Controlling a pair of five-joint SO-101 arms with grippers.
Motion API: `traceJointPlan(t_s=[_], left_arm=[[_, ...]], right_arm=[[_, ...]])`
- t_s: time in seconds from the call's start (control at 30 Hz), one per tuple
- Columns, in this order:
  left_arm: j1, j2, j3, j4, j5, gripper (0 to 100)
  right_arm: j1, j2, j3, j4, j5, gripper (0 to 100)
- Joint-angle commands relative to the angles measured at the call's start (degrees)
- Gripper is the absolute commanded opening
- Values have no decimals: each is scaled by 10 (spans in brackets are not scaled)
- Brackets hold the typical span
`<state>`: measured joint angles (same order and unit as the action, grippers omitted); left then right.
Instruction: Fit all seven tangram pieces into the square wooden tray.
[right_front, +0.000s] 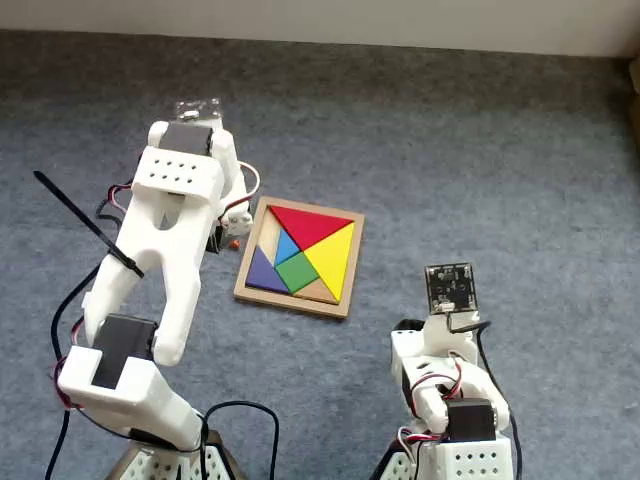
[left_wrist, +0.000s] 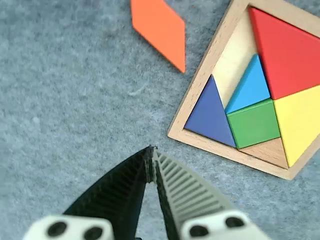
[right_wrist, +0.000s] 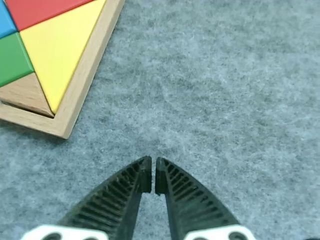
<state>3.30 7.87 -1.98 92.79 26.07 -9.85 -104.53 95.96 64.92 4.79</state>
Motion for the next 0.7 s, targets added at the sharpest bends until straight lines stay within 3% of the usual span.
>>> traceJointPlan(t_s=[0.0,0.23,0.43,0.67], left_arm=[[-8,-27,30,-70,-82,6],[-8,-27,122,-218,-291,13],[-15,-26,160,-258,-276,187],[-49,26,157,-328,-265,181]], right_arm=[[6,-7,61,1,-1,29],[6,-7,61,1,-1,29],[6,-7,61,1,-1,29],[6,-7,61,1,-1,29]])
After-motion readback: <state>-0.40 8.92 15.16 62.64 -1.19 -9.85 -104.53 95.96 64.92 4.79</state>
